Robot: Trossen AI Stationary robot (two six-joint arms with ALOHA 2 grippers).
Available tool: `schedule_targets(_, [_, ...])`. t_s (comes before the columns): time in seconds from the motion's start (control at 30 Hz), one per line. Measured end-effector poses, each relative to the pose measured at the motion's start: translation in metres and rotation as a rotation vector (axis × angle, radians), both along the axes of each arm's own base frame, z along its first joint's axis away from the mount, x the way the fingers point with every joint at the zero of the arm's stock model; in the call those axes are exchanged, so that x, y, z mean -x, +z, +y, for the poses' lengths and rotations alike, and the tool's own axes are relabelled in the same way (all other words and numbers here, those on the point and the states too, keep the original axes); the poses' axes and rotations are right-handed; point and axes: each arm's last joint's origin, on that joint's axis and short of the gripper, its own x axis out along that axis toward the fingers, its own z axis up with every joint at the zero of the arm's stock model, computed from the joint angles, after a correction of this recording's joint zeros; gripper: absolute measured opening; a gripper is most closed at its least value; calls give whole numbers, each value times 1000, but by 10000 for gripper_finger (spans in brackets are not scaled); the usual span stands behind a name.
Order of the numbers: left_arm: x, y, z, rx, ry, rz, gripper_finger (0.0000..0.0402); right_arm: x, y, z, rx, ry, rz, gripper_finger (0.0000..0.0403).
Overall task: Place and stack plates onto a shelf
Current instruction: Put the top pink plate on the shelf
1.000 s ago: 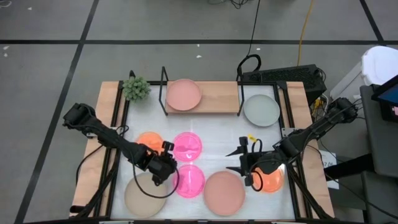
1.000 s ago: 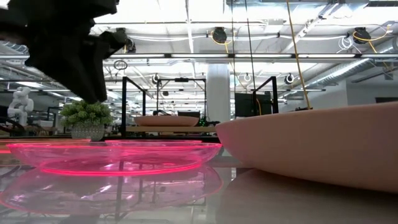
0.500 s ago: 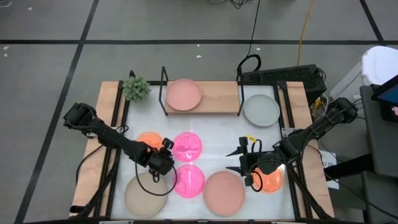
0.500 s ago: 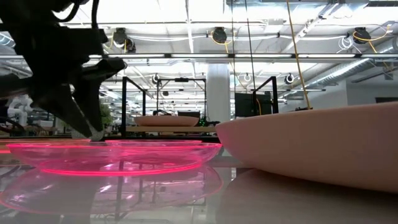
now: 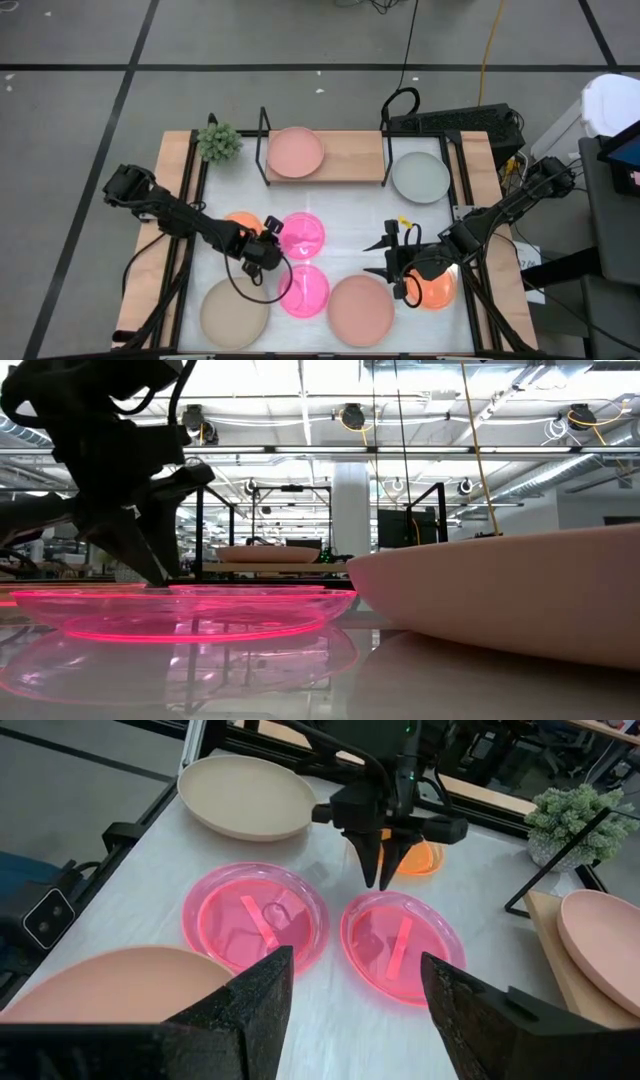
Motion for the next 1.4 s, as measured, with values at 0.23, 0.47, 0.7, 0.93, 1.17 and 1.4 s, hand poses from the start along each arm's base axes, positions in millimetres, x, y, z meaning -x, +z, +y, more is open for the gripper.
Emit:
schedule_targets(0.23, [6, -9, 3, -30, -17, -2, 141, 0, 0, 0, 0, 0, 0, 201])
schedule_targets(0.47, [7, -15, 3, -94, -31, -71, 168, 0, 0, 0, 0, 0, 0, 200])
schedule_targets(0.7, [10, -20, 6, -131, -112, -59, 137, 0, 0, 0, -1, -1, 0, 201])
schedule_targets(0.93, [9, -21, 6, -125, -161, -44, 78, 0, 0, 0, -1, -1, 0, 201])
schedule_targets(1.17, [4, -18, 4, -121, -230, -86, 29, 0, 0, 0, -1, -1, 0, 201])
schedule_targets(1.4, [3, -18, 4, -121, -233, -95, 5, 0, 0, 0, -1, 0, 0, 201])
